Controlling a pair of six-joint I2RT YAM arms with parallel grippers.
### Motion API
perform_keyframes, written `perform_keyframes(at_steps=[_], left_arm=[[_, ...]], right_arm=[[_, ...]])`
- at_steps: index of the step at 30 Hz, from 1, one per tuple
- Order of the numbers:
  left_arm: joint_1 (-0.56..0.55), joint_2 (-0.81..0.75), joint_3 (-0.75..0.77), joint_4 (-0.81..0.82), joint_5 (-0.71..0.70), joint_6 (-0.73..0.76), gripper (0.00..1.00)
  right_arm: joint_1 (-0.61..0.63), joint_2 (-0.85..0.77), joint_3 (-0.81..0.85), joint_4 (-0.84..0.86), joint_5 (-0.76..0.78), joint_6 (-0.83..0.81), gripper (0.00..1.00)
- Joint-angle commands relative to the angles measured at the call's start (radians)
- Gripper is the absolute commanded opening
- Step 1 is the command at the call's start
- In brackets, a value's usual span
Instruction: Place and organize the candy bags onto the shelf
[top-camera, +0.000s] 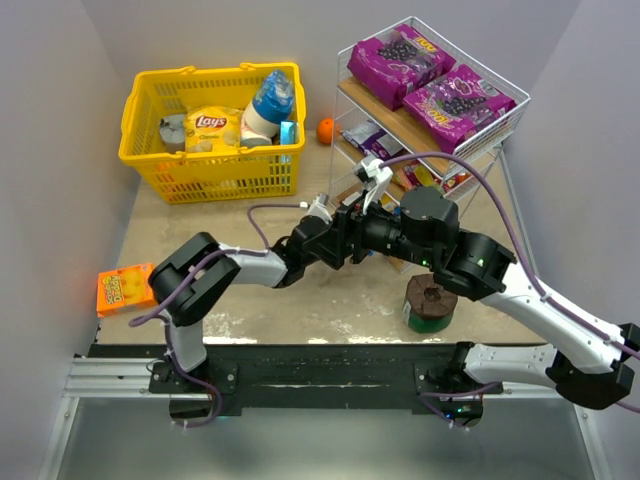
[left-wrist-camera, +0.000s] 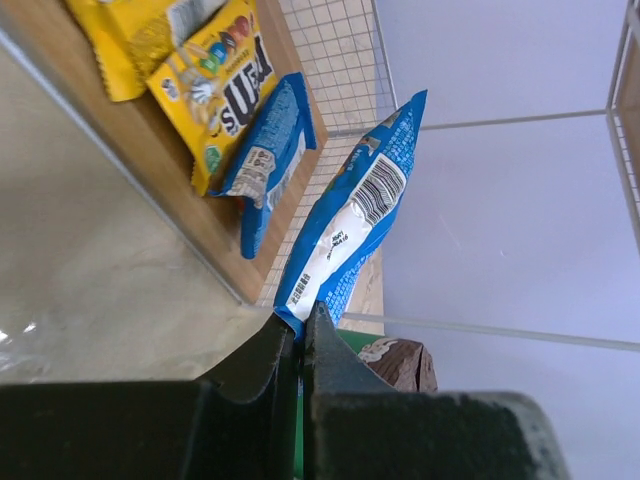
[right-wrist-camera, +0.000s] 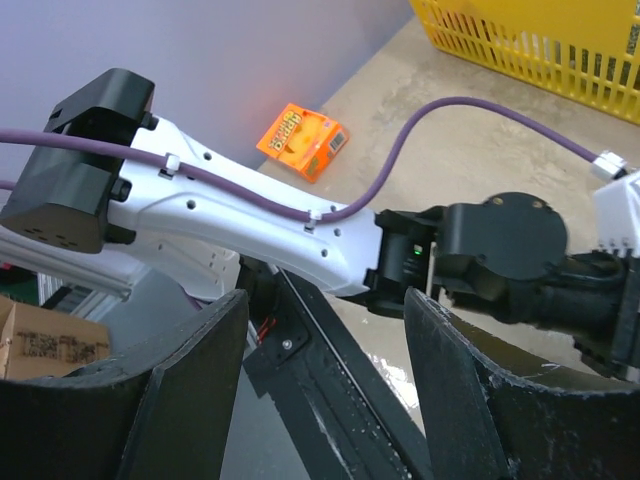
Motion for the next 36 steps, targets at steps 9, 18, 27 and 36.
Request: perform_keyframes(at_steps=[9, 18, 27, 36], left_arm=[[-0.111, 0.250, 0.262, 0.027, -0.081, -0.008, 0.00], [-0.156, 0.316, 0.284, 0.021, -0.127, -0.088, 0.00], [-0.162, 0.380, 0.350, -0.019, -0.111, -0.105, 0.00], [-0.170, 0.419, 0.417, -0.125, -0.124, -0.108, 0.06]], right_arm=[[-0.001, -0.083, -0.006, -0.060, 0.063, 0.040, 0.68], [-0.001, -0.109, -0.031, -0.073, 0.096, 0.055, 0.68], [-0.001, -0.128, -0.045, -0.083, 0.107, 0.061, 0.68], [-0.001, -0.137, -0.049, -0.087, 0.121, 0.066, 0.68]])
